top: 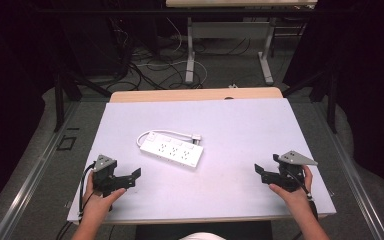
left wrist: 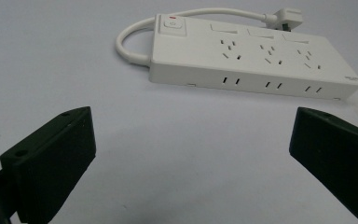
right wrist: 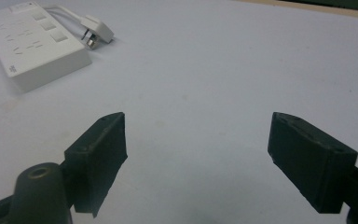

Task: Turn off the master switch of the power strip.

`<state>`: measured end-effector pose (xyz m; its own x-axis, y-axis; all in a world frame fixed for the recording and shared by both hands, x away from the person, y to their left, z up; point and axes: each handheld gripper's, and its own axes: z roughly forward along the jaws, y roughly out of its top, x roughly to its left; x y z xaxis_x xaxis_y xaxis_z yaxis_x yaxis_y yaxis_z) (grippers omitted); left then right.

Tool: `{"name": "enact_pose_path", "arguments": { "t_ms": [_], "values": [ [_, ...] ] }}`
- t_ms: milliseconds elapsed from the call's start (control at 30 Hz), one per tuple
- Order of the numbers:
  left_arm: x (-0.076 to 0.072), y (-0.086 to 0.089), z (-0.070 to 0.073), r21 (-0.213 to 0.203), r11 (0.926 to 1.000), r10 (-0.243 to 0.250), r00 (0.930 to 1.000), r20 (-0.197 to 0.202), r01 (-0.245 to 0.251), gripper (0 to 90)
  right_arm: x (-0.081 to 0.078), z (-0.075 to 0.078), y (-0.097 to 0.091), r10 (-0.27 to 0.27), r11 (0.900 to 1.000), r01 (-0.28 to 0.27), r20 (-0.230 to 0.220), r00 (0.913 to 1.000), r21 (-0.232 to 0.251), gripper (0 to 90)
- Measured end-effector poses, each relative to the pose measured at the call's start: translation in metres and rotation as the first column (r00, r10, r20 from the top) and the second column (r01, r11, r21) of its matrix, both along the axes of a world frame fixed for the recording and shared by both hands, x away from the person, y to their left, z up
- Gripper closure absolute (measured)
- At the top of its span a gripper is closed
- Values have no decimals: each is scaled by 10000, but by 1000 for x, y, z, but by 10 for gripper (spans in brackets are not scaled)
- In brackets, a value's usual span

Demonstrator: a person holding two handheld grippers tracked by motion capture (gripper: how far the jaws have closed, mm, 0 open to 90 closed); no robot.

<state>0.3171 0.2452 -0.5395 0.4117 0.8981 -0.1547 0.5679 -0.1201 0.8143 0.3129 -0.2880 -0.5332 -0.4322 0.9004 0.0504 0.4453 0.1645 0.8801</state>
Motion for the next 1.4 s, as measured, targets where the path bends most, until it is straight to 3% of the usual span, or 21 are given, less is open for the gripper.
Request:
{"name": "enact_pose_path", "arguments": {
  "t_ms": [167,300,333,600,733,900,967,1100,1233,1367,1400],
  "values": [
    [1,-2,0,143,9999,-53,10000,-67,54,17,-3,-10,-10,-297,9996,297,-27,9996,-3,174],
    [1,-5,3,8,10000,-50,10000,34,50,28,-5,-15,-15,-347,9993,348,-123,9993,120,174],
    [1,-6,4,4,10000,-86,10000,18,86,31,-5,-17,-14,-509,9985,508,80,9987,215,174],
    [2,-11,10,-35,9996,-267,9996,30,267,33,-6,-15,-11,-243,9996,245,-135,9996,134,174],
    [2,-15,16,133,9989,-448,9989,133,446,38,-7,-14,-7,-37,9998,39,94,9999,-206,175],
    [5,-22,23,366,9970,-687,9975,176,680,49,-9,-15,-5,-39,9999,38,-117,9999,-93,176],
    [6,-25,26,453,9959,-789,9966,219,779,49,-8,-15,-7,-42,10000,43,60,10000,-56,176],
    [9,-27,34,644,9941,-895,9955,323,873,52,-8,-14,-8,-55,10000,55,-3,10000,66,176],
    [13,-28,41,484,9958,-794,9959,427,774,56,-8,-14,-9,-68,10000,68,-20,10000,19,176],
    [16,-28,48,580,9954,-792,9960,416,767,58,-8,-14,-9,-89,10000,89,-99,9999,15,176],
    [16,-29,50,507,9962,-735,9963,446,712,59,-8,-15,-8,-119,9999,119,43,9999,123,176]
  ]
}}
